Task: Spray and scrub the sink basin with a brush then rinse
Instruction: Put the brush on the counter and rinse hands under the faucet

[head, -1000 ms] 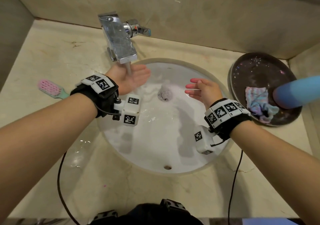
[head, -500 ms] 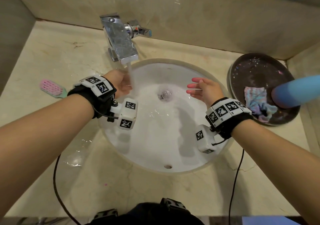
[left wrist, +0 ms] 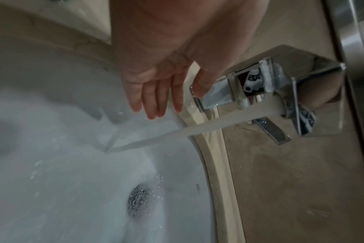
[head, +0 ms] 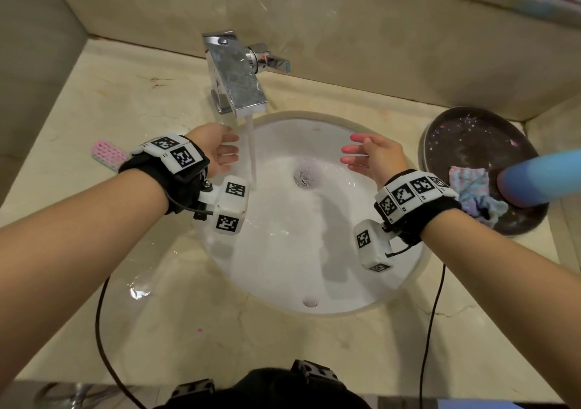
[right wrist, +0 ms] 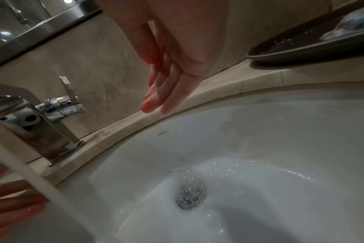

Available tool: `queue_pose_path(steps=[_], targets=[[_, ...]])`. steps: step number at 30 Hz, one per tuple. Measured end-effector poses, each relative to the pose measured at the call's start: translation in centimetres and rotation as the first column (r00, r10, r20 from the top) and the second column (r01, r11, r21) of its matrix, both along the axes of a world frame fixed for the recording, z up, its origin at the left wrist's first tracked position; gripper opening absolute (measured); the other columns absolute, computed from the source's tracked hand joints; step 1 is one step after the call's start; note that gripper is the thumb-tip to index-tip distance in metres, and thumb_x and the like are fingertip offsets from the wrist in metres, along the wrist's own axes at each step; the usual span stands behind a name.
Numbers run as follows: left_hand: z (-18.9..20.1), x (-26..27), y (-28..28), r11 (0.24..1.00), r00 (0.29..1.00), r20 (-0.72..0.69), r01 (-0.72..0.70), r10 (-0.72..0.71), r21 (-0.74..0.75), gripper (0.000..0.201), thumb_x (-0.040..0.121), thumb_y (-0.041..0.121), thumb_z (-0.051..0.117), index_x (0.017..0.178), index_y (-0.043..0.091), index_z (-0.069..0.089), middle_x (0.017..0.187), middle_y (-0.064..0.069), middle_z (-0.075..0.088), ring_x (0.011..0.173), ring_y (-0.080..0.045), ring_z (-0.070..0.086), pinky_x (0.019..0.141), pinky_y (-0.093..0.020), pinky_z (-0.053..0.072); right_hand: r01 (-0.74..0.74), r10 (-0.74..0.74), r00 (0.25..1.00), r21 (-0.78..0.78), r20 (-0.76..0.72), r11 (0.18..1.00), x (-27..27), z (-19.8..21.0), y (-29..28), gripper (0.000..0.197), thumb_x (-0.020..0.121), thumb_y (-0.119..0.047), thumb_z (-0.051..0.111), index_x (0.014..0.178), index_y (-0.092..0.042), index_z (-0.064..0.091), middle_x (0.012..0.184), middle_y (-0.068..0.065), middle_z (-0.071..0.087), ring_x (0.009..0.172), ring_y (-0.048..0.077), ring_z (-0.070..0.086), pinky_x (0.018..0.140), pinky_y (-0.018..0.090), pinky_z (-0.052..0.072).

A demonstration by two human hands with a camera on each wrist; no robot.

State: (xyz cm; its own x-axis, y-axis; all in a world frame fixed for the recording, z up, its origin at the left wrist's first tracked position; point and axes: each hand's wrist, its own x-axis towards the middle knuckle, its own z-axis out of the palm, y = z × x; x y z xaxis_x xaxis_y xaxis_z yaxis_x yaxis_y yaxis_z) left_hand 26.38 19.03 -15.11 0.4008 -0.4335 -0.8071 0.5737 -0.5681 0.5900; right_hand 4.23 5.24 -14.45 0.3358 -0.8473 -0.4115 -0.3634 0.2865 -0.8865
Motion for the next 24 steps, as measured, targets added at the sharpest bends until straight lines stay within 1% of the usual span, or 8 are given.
queue_pose_path(steps=[3,4,8,12,16,19,21,24], targets=[[0.6,-0.1,0.6,1.0,1.0,-0.014,-0.015,0.015,-0.026,0.031,0.1,0.027,0.037,0.116,0.01,0.058,0.119,-0.011,0.055,0.109,-0.024,0.051,0.105,-0.035,0.031,-0.012,0.012,1.0,-0.022,0.01,1.0,1.2,0.9,-0.2,0.026,0.102,-0.009,0.031,0.104,-0.007,0.057,0.079,0.004,0.063,0.059,0.013,0.063,0.069,0.027,0.053],[0.7,-0.1,0.7,0.999,1.0,-0.019,-0.021,0.021,-0.031,0.033,0.101,0.027,0.036,0.119,0.01,0.057,0.125,-0.011,0.054,0.11,-0.024,0.051,0.106,-0.035,0.031,-0.016,0.017,1.0,-0.031,0.015,0.999,1.7,1.2,-0.2,0.026,0.101,-0.009,0.031,0.105,-0.007,0.057,0.079,0.004,0.063,0.06,0.014,0.062,0.069,0.027,0.053],[1.3,0.1,1.4,0.998,0.999,-0.036,-0.039,0.038,-0.039,0.027,0.1,0.027,0.036,0.092,0.013,0.057,0.133,-0.011,0.052,0.109,-0.023,0.053,0.106,-0.035,0.031,-0.061,0.064,0.997,-0.069,0.032,0.996,4.0,2.6,-0.4,0.025,0.1,-0.005,0.032,0.105,-0.007,0.057,0.081,0.003,0.061,0.064,0.015,0.059,0.067,0.026,0.051],[1.7,0.6,2.0,0.996,0.996,-0.04,-0.08,0.078,-0.043,0.026,0.1,0.025,0.038,0.085,0.013,0.055,0.123,-0.009,0.059,0.101,-0.021,0.056,0.106,-0.036,0.032,-0.15,0.154,0.988,-0.128,0.024,0.98,6.4,3.9,-0.7,0.031,0.099,-0.002,0.031,0.116,-0.004,0.057,0.087,0.001,0.061,0.069,0.013,0.058,0.069,0.025,0.05],[1.8,1.0,2.6,0.991,0.992,-0.047,-0.121,0.118,-0.053,0.025,0.1,0.025,0.038,0.084,0.015,0.054,0.091,-0.004,0.063,0.084,-0.016,0.06,0.107,-0.039,0.032,-0.252,0.255,0.967,-0.183,-0.008,0.95,8.5,5.0,-0.7,0.036,0.098,0.0,0.03,0.123,-0.006,0.055,0.108,0.003,0.06,0.078,0.011,0.058,0.075,0.026,0.051],[2.2,1.3,3.1,0.985,0.986,-0.058,-0.159,0.156,-0.06,0.023,0.1,0.025,0.038,0.085,0.015,0.053,0.089,-0.005,0.064,0.081,-0.016,0.061,0.103,-0.041,0.034,-0.304,0.306,0.952,-0.196,-0.021,0.932,10.0,5.5,-0.7,0.038,0.098,0.001,0.031,0.129,-0.008,0.052,0.127,0.005,0.056,0.093,0.014,0.055,0.084,0.031,0.05],[2.4,1.5,3.4,0.982,0.982,-0.07,-0.179,0.175,-0.063,0.023,0.1,0.025,0.038,0.086,0.015,0.053,0.09,-0.006,0.065,0.081,-0.016,0.061,0.102,-0.04,0.035,-0.338,0.339,0.94,-0.192,-0.03,0.921,10.7,5.7,-0.7,0.04,0.098,0.001,0.032,0.132,-0.008,0.049,0.133,0.004,0.053,0.098,0.014,0.054,0.082,0.027,0.049],[2.6,2.0,3.8,0.976,0.976,-0.089,-0.206,0.2,-0.069,0.022,0.1,0.025,0.039,0.086,0.015,0.053,0.092,-0.006,0.066,0.083,-0.016,0.062,0.103,-0.04,0.035,-0.375,0.373,0.927,-0.187,-0.048,0.908,11.4,5.8,-0.8,0.04,0.098,0.002,0.032,0.132,-0.008,0.05,0.133,0.004,0.055,0.098,0.013,0.055,0.076,0.023,0.047]])
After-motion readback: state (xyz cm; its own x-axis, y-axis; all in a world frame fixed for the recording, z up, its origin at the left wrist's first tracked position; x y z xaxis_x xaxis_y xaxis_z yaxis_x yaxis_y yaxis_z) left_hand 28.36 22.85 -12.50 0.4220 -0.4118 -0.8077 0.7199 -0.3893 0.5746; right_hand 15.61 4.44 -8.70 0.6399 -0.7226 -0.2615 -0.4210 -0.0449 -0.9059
